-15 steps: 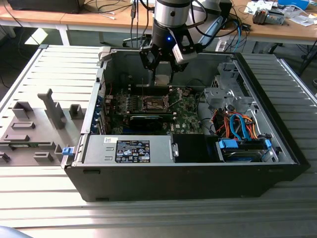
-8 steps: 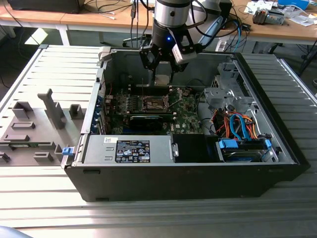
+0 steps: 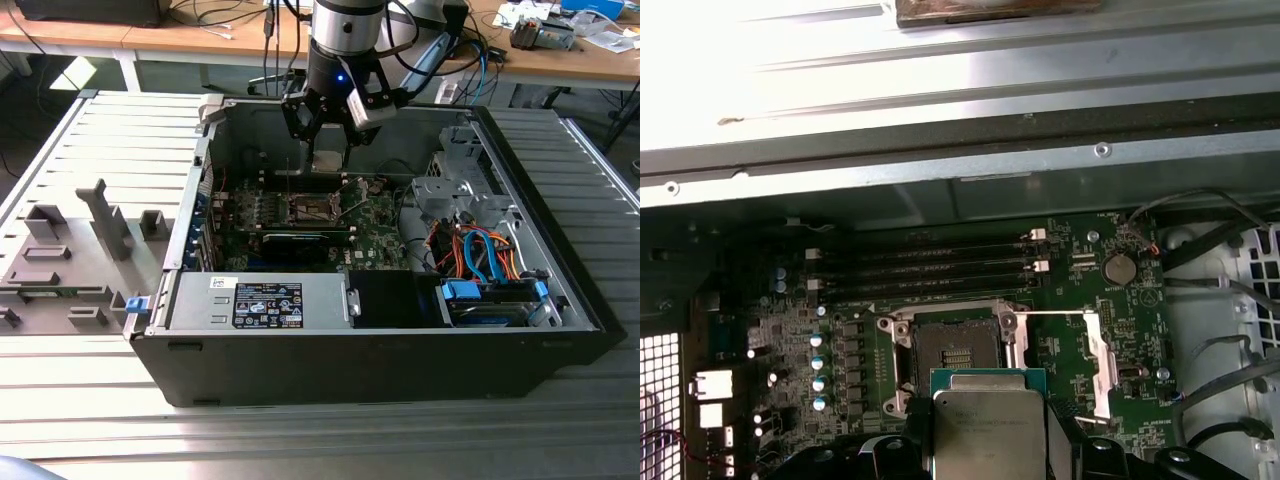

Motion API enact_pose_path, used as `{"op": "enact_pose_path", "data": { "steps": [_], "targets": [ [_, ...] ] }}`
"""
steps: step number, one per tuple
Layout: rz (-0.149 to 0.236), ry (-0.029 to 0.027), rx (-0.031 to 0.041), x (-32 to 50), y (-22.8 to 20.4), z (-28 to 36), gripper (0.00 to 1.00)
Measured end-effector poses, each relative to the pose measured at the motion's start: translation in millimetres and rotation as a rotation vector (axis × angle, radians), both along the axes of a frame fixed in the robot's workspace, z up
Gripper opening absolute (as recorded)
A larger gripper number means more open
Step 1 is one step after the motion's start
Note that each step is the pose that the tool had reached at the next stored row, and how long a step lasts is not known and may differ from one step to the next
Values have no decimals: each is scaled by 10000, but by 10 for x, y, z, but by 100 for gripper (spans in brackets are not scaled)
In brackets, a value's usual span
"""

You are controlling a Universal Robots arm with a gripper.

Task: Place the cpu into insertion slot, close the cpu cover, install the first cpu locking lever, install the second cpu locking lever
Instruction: 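Place the cpu into insertion slot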

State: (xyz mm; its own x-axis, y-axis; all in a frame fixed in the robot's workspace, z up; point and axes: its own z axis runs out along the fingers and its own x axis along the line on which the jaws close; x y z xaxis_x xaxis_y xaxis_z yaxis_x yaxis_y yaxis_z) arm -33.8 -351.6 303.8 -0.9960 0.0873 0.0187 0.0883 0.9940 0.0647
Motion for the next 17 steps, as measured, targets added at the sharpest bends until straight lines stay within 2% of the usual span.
{"op": "enact_pose_path", "data": {
  "steps": [17],
  "targets": [
    [-276, 1, -1, 0, 0, 0, 54]
  ]
}}
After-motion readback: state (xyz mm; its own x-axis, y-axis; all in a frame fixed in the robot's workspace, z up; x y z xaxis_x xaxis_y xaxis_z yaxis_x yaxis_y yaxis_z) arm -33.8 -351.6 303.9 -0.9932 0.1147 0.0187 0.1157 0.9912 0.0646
